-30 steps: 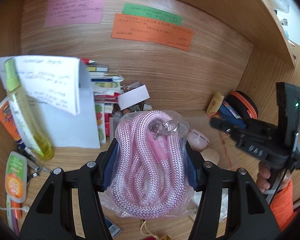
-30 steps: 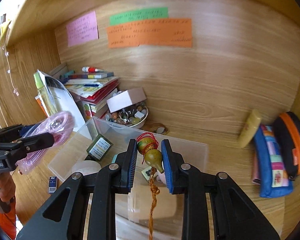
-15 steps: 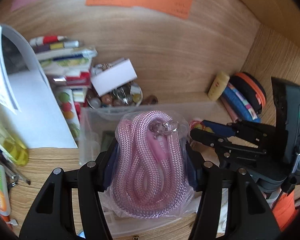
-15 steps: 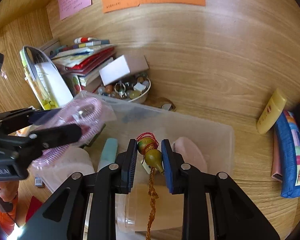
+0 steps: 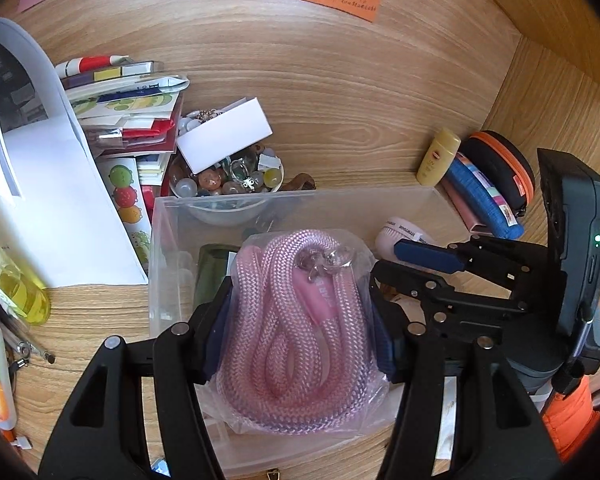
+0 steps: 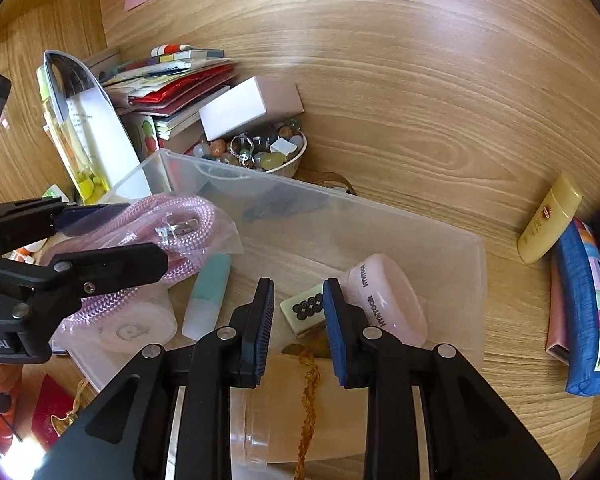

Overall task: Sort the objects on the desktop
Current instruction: 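Carry the pink rope and gourd ornament over the clear box and release both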

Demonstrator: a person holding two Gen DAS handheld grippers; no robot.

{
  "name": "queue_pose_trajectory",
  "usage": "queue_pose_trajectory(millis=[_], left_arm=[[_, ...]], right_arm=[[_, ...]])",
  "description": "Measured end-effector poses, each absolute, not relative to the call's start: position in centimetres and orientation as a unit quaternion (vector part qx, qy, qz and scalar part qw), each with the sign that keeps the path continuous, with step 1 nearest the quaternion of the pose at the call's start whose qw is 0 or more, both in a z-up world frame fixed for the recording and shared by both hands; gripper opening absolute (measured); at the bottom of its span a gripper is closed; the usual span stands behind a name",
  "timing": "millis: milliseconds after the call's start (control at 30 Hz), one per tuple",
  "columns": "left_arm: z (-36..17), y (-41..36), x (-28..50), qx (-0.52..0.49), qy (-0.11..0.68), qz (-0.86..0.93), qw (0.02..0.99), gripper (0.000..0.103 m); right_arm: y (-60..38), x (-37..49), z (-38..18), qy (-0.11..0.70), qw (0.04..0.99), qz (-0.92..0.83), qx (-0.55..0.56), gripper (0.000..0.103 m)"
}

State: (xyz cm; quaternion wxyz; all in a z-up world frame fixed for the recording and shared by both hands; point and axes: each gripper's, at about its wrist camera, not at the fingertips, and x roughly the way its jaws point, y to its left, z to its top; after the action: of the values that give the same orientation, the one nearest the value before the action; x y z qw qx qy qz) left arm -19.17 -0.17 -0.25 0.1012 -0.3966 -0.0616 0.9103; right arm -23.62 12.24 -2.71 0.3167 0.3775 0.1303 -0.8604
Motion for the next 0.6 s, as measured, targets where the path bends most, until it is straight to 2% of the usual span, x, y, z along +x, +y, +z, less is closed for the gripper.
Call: queue_pose_trajectory(millis=[67, 133, 233, 300, 367, 533, 600], left_arm=[[-0.2, 0.0, -19.1, -0.396, -0.06, 0.911, 0.104, 0.058], [0.1, 0.1, -18.9, -0.392, -0.059, 0.912, 0.103, 0.058], [0.8, 0.3, -18.4, -0.375, -0.053, 0.92, 0.103, 0.058], [1.5, 0.3, -17.9, -0.364, -0.05, 0.924, 0.103, 0.06], [2.3, 0.3, -17.3, -0.35, -0.046, 0.93, 0.1, 0.062], [3.5, 0.4, -16.1, -0.335, -0.038, 0.937, 0.091, 0.073], [3.7, 0.5, -15.7, -0.333, -0.034, 0.938, 0.085, 0.074]], right_arm=[[12.2, -23.5, -2.6, 0.129, 0.322, -0.858, 0.38, 0.041], [11.9, -23.2, -2.3, 0.133, 0.32, -0.861, 0.372, 0.049], [11.7, -22.5, -1.7, 0.147, 0.319, -0.867, 0.354, 0.052], [11.6, -22.2, -1.3, 0.151, 0.318, -0.869, 0.347, 0.058], [11.6, -22.0, -0.9, 0.154, 0.312, -0.874, 0.34, 0.075], [12.1, -21.2, 0.4, 0.16, 0.292, -0.885, 0.325, 0.081], [12.6, -20.6, 0.8, 0.164, 0.284, -0.889, 0.319, 0.084]])
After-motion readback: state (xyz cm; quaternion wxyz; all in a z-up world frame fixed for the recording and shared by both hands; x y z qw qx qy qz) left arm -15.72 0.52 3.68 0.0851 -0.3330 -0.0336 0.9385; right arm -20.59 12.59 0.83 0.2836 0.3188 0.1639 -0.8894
